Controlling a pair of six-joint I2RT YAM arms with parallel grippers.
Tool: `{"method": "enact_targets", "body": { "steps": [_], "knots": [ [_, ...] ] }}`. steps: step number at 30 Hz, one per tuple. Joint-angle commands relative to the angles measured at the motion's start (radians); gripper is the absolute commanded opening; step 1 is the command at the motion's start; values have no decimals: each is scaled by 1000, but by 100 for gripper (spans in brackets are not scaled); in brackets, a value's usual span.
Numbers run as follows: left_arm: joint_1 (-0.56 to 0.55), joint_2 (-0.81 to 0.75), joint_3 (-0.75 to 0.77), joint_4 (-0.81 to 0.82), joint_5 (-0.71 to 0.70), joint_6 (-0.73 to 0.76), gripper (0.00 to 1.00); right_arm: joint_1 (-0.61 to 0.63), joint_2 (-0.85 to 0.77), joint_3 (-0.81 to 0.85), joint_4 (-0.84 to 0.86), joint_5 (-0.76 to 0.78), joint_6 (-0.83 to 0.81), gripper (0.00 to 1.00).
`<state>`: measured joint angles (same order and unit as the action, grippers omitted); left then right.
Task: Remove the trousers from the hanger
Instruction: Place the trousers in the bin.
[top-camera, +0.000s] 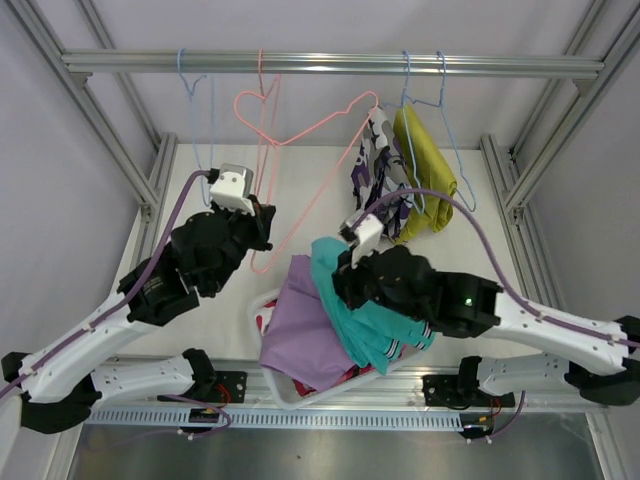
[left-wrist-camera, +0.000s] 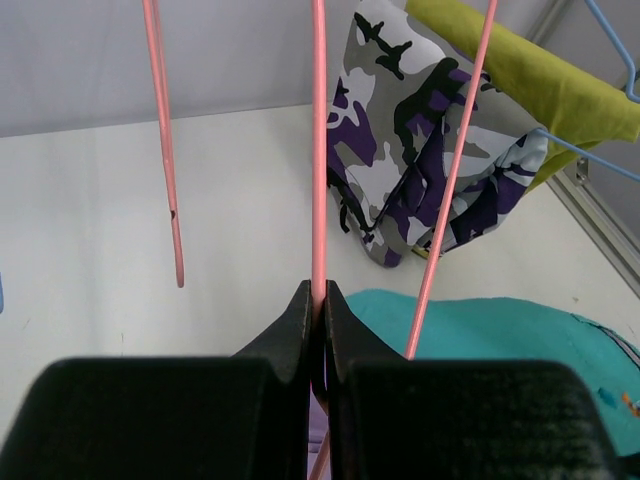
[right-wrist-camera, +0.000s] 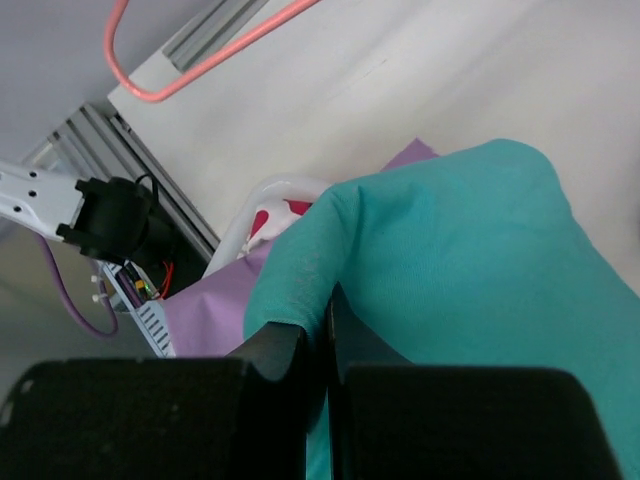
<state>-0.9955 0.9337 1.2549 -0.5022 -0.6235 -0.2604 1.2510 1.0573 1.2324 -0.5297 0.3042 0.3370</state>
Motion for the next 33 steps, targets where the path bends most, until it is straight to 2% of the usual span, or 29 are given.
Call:
{"method": "enact_targets", "body": {
  "steps": [1,4,9,10,11,15,18,20,24,29,30,33],
  "knots": [
    [-3,-39,-5,51,-39,24,1,91,64,16,195,93,34,0],
    [-3,-49,-5,53,-50,29,1,129,98,-30,247,121,74,0],
    [1,-56,-9,56,-45,27,1,186,110,-259,402,142,183,0],
    [3,-55,-9,56,-36,24,1,189,118,-302,477,135,203,0],
    [6,-56,-8,56,-32,21,1,197,144,-377,514,109,239,0],
    [9,-53,-6,50,-25,15,1,228,271,-499,690,58,313,0],
    [9,-55,-6,50,-22,13,1,267,383,-511,821,35,321,0],
    [9,-55,-8,51,-19,13,1,289,426,-501,849,23,320,0],
    [9,-50,-8,50,-15,12,1,315,497,-426,757,47,313,1],
    [11,-36,-5,42,-4,6,1,320,412,-380,625,136,300,31],
    [9,-33,-3,42,-1,6,1,320,388,-373,555,153,297,42],
    [9,-27,-3,39,2,4,1,326,284,-324,389,219,286,56]
  ]
}}
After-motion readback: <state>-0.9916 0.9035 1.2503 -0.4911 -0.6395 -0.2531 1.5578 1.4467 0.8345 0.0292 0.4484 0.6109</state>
